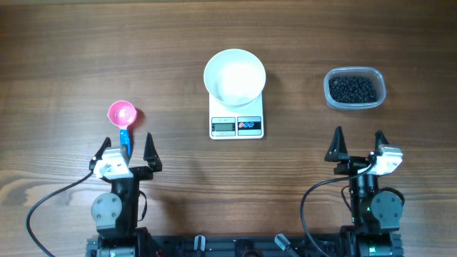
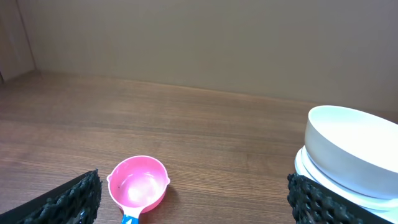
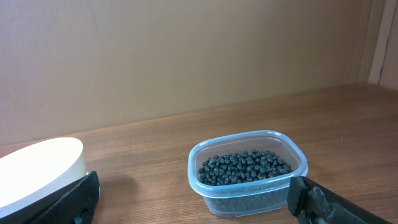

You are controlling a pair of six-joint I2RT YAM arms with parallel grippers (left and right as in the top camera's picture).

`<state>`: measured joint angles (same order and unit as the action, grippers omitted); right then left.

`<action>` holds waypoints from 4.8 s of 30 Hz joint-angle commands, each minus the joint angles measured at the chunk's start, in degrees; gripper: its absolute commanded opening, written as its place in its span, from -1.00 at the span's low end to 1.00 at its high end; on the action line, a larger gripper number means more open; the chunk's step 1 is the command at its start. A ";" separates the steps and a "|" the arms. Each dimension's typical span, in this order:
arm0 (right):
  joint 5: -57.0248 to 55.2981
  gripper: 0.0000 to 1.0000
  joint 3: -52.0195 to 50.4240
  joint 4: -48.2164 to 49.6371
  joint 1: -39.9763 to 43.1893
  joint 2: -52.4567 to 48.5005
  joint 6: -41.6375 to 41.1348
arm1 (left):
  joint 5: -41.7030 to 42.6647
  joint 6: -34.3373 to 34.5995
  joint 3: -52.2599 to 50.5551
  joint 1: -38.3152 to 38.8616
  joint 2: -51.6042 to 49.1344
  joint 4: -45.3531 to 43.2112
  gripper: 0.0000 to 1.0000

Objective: Scoop item into bowl and weigh 150g on scale

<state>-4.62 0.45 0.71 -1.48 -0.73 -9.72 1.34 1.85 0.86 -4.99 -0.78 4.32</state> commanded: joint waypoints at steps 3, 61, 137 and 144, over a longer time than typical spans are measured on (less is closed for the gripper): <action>-0.92 0.99 -0.15 0.15 -0.35 0.31 0.68 | 0.07 0.13 -0.50 -0.33 0.61 0.00 1.00; 22.82 0.99 58.07 -30.75 -0.33 -63.08 10.69 | 20.09 1.57 52.15 -0.44 -60.35 20.92 1.00; 42.60 0.71 63.78 4.52 -10.97 -79.54 -26.77 | 1.97 65.42 72.22 16.55 -96.00 -5.22 -0.92; 41.57 0.56 63.78 4.50 -12.24 -79.54 -23.19 | 6.29 80.02 72.22 24.44 -96.00 -5.42 -0.92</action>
<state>37.06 63.05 5.19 -13.47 -79.79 -35.07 4.78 77.84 73.03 17.74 -96.55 -0.86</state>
